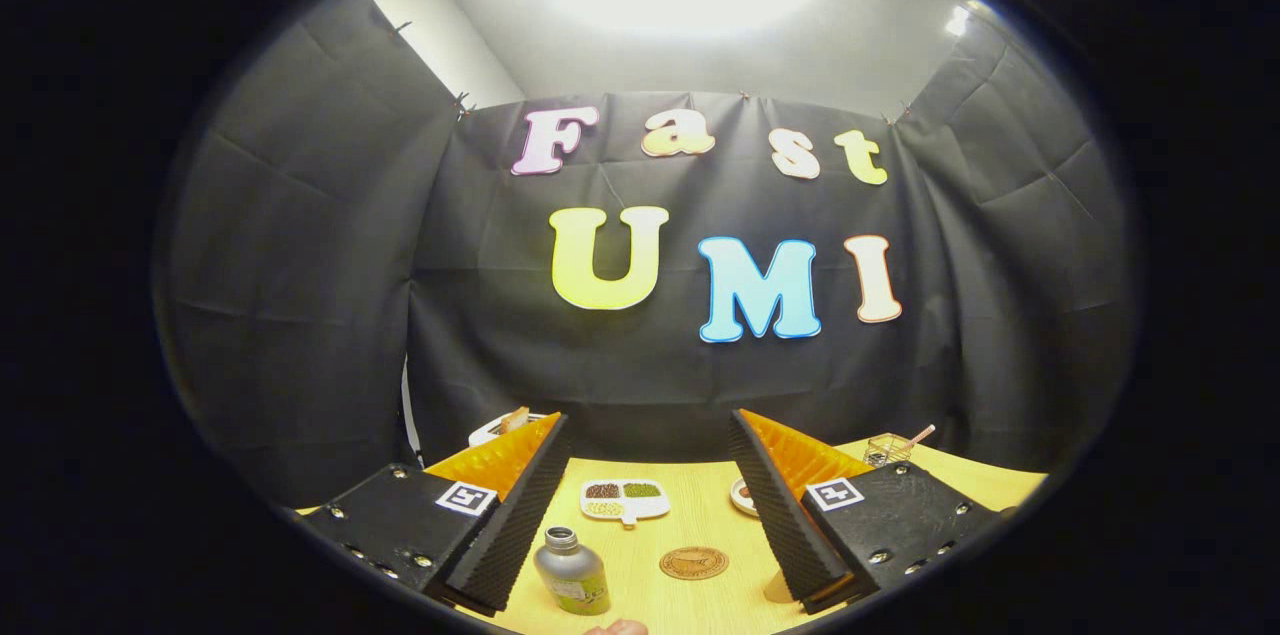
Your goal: Take the bottle from table, then pour the juice into the cup, finally place the bottle on the coaster
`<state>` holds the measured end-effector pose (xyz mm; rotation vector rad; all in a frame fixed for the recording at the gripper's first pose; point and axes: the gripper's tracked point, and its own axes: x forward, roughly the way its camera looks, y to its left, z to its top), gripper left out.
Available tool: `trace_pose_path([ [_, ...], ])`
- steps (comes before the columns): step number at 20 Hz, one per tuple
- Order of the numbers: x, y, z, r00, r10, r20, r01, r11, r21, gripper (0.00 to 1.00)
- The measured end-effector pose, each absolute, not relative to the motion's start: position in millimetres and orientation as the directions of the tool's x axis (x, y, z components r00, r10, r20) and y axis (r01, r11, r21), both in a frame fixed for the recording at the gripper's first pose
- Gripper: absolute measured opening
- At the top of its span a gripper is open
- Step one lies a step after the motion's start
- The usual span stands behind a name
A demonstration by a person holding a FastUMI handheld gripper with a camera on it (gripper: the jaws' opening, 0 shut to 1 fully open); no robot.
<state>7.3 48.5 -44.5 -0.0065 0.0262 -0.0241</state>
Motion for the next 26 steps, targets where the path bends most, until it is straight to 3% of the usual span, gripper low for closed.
trace_pose_path([
  [11,22,107,-122,0.988,0.024,-0.152,-0.027,0.999,-0.018,0.97],
  [26,28,117,-233,0.934,-0.039,-0.356,0.034,0.999,-0.021,0.98],
])
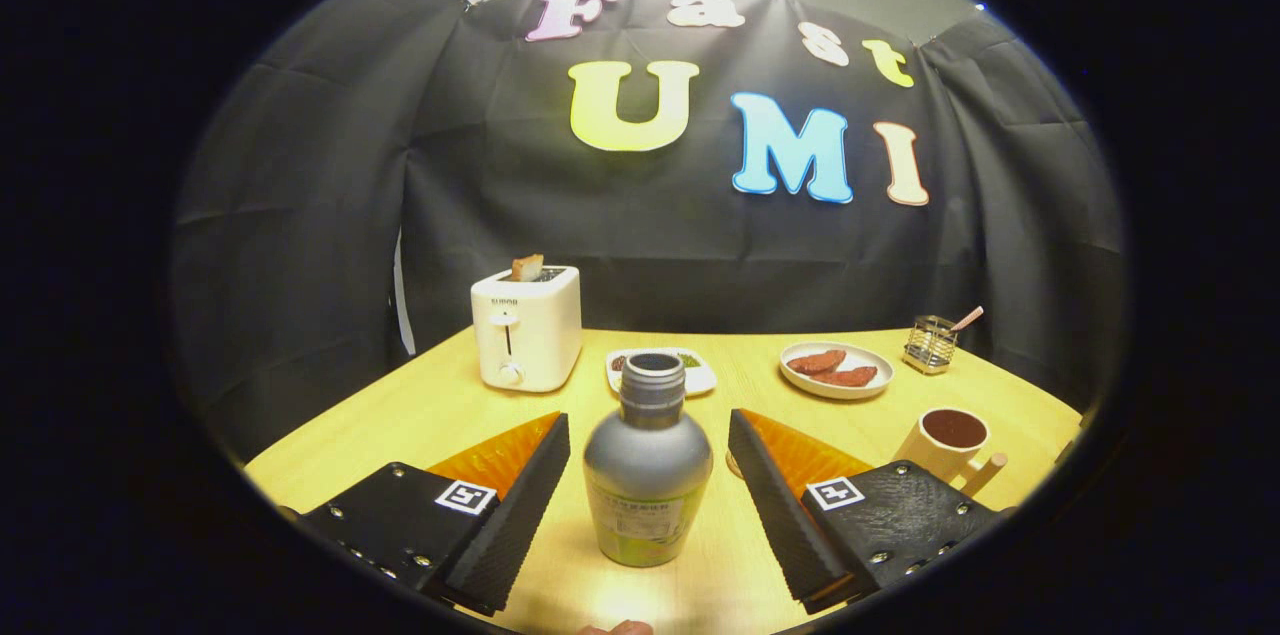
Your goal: Take the bottle from table, then pour the juice into the cup, finally place the bottle on the coaster
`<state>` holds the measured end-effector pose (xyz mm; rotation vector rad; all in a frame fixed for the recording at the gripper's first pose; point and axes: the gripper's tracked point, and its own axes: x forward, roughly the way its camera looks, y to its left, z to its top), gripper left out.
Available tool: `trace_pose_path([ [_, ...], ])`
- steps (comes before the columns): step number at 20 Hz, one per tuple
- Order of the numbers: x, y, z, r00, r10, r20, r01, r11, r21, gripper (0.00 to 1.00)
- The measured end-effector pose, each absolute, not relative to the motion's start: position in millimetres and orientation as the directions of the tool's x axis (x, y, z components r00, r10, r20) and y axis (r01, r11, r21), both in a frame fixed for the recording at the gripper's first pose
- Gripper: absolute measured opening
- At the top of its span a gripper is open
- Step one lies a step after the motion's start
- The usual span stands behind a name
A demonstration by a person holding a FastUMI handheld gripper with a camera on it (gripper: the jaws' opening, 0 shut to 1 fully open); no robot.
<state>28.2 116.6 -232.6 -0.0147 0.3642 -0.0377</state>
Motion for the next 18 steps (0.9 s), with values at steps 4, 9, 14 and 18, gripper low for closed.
trace_pose_path([
  [4,27,112,-257,0.916,-0.054,-0.397,0.053,0.999,-0.013,0.98],
  [9,29,112,-280,0.892,-0.054,-0.449,0.051,0.999,-0.019,0.98],
  [14,28,118,-299,0.868,-0.041,-0.494,0.054,0.998,0.012,0.98],
  [18,22,122,-309,0.851,-0.044,-0.523,0.068,0.997,0.027,0.98],
])
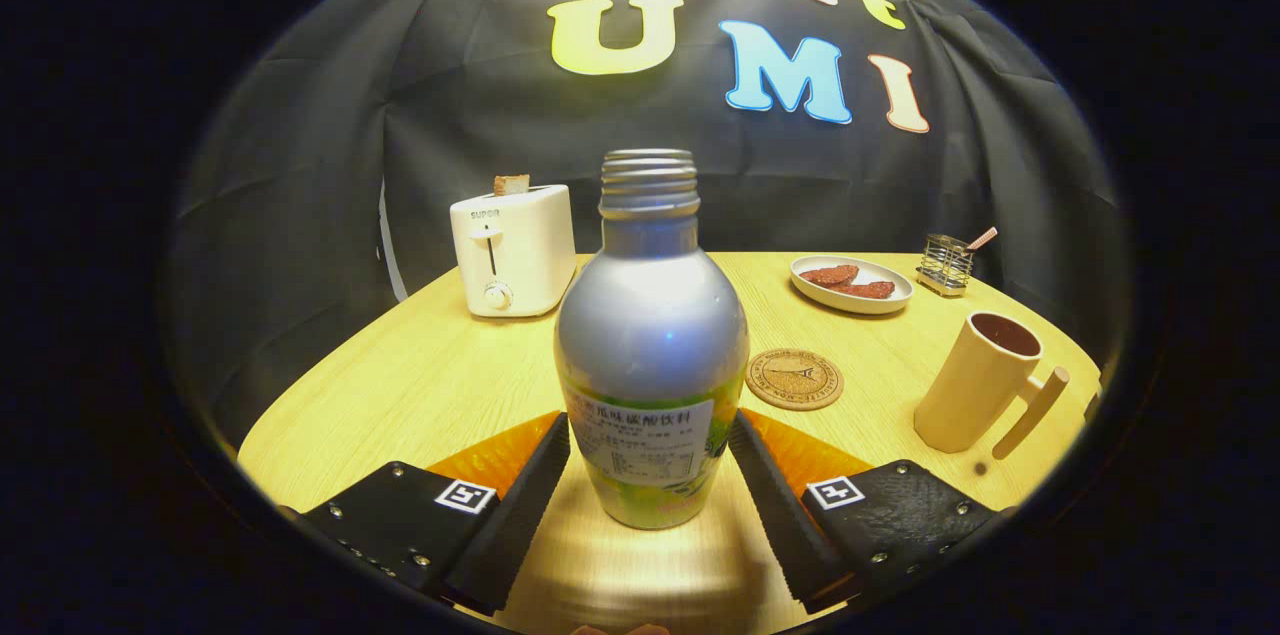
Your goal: Take the bottle from table, then pour the juice into the cup, finally place the bottle on the coaster
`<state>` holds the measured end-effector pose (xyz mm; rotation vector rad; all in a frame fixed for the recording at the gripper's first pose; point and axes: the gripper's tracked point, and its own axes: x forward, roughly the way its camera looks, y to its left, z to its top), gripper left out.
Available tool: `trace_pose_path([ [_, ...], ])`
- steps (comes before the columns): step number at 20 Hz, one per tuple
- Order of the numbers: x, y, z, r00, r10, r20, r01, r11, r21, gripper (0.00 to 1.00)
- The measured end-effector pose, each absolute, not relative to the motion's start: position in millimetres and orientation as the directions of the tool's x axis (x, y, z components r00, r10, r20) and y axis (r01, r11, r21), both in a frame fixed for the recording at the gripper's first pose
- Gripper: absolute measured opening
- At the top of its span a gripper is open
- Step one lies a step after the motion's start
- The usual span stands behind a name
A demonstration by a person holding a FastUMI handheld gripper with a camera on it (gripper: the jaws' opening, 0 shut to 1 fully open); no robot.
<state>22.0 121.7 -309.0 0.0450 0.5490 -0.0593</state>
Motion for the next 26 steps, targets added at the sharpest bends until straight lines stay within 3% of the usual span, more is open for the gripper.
trace_pose_path([
  [6,16,122,-320,0.836,-0.051,-0.546,0.079,0.997,0.028,0.95],
  [9,18,122,-321,0.837,-0.036,-0.546,0.062,0.998,0.029,0.81],
  [15,26,128,-304,0.846,0.031,-0.532,0.041,0.992,0.123,0.76],
  [26,42,104,-257,0.872,0.066,-0.485,0.125,0.928,0.351,0.75],
])
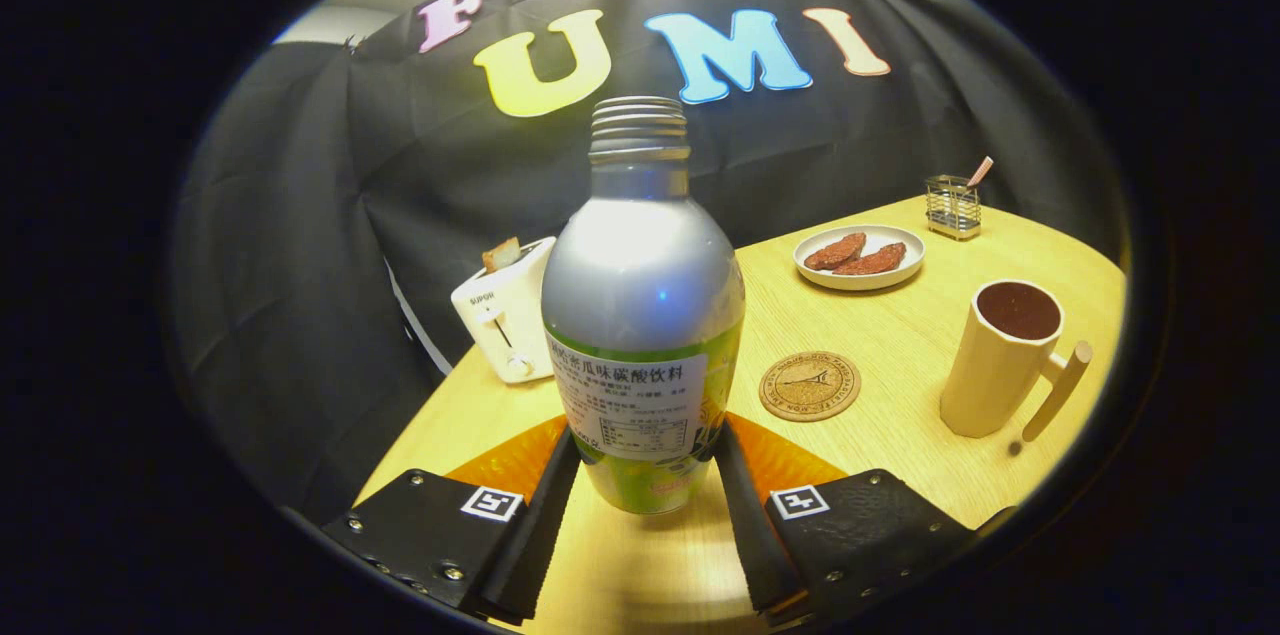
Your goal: Take the bottle from table, then pour the juice into the cup, finally place the bottle on the coaster
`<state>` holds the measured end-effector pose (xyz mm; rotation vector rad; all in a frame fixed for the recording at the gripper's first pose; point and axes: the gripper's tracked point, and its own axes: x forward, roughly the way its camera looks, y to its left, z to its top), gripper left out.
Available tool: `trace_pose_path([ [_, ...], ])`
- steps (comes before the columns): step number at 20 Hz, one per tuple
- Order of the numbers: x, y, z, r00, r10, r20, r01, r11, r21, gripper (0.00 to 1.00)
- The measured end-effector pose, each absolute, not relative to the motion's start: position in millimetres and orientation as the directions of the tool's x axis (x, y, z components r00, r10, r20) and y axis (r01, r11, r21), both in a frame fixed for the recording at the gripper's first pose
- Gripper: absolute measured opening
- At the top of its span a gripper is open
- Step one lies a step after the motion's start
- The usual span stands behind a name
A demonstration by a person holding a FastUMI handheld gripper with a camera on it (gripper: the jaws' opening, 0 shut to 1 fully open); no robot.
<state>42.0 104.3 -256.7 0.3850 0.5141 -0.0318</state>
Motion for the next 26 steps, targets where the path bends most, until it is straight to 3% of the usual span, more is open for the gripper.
trace_pose_path([
  [11,43,67,-235,0.887,0.081,-0.454,0.213,0.802,0.558,0.75],
  [26,21,35,-250,0.881,0.109,-0.461,0.349,0.507,0.788,0.75],
])
